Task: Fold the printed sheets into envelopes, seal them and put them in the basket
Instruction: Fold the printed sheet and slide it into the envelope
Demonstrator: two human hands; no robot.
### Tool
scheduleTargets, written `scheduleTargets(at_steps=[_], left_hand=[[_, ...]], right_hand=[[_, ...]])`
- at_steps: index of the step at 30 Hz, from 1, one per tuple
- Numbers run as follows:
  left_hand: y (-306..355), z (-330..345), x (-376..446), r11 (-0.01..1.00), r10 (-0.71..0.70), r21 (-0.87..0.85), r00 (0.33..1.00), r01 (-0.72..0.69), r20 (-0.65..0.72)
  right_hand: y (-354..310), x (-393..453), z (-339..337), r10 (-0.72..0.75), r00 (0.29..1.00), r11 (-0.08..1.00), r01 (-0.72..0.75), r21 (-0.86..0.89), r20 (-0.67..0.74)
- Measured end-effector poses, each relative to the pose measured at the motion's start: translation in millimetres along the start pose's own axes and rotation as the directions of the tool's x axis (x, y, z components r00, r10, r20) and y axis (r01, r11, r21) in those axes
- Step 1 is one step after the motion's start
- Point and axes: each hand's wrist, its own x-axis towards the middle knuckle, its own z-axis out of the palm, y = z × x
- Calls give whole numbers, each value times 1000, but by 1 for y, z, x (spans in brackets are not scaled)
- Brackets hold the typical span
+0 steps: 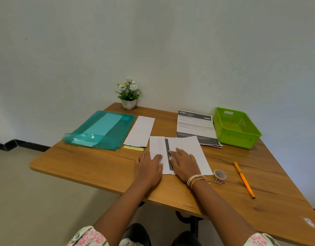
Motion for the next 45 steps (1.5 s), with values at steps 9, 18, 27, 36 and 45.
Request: scheduleTargets(at_steps=[9, 18, 27, 36, 45], left_hand=[[15, -20, 19, 581, -362, -776, 932, 246, 24], [14, -19, 9, 226, -400, -959, 914, 168, 65], [20, -16, -2, 410, -147, -912, 988, 16, -49], [14, 4, 3, 741, -21, -671, 997, -36, -77], [22, 10, 4, 982, 90, -168, 996, -85, 26]], right_hand=[[-2, 0, -3, 2, 999, 999, 0, 38, -34], [-14, -6, -8, 18, 977, 900, 77, 429, -213], [-46, 10, -39, 153, 986, 684, -157, 713, 70], [-29, 16, -44, 311, 931, 754, -365, 545, 192], [-22, 2, -31, 291, 957, 952, -290, 95, -2]])
